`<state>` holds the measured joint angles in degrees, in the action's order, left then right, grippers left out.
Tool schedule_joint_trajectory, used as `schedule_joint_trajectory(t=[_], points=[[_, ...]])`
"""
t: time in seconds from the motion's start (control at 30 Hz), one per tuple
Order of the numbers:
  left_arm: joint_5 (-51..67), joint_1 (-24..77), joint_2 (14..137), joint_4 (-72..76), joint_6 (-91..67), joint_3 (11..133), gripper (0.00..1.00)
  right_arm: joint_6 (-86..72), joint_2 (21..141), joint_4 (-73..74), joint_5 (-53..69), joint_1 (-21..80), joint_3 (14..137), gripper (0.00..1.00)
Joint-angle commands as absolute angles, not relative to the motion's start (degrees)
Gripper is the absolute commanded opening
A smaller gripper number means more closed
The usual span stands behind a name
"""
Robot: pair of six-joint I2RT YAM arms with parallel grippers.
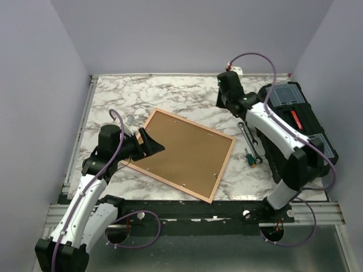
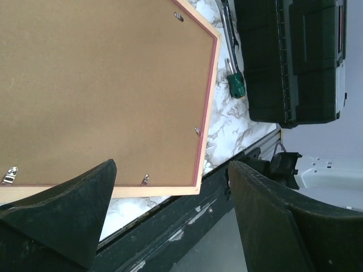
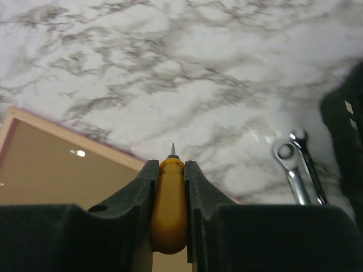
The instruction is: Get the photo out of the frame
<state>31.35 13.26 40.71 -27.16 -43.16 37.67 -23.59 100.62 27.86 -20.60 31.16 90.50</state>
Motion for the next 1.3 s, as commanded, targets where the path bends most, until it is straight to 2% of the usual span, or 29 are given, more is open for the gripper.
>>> schedule_joint_trajectory(t=[0.0,0.1,0.2,0.33,0.47,0.73,0.87,1.0,1.17,1.27], points=[[36.5,13.7,45.5,-22.4,-40.8,41.0,0.84,-30.0,90.8,44.5,-31.8,31.1,78.0,0.01],[36.4,14.0,49.0,-22.8,-38.7,44.3,0.88,-32.9,83.8,49.8,-32.2,31.0,70.6,0.01],[33.7,14.5,52.4,-25.0,-36.5,48.7,0.98,-35.5,79.9,52.6,-30.4,31.0,67.1,0.01],[34.0,14.7,57.9,-26.2,-35.5,56.5,0.99,-38.1,79.7,53.7,-27.9,31.0,63.6,0.01],[36.5,14.9,63.0,-26.5,-35.1,65.7,0.98,-37.4,79.0,47.1,-24.2,30.9,59.4,0.01],[32.8,14.8,71.8,-29.0,-30.2,76.7,0.98,-38.4,79.6,35.3,-20.2,31.0,54.0,0.01],[30.3,14.8,73.5,-27.4,-28.3,77.7,0.98,-37.8,80.0,30.2,-20.1,31.0,53.4,0.00],[28.8,12.8,71.5,-24.1,-27.1,72.8,0.98,-37.1,81.9,22.5,-19.3,30.8,52.9,0.01],[25.9,11.6,67.9,-23.8,-25.4,69.1,0.98,-34.2,88.3,13.0,-16.6,30.1,56.8,0.01],[23.9,11.5,66.2,-23.6,-24.7,68.0,0.98,-31.3,95.2,8.9,-14.7,29.2,64.2,0.01]])
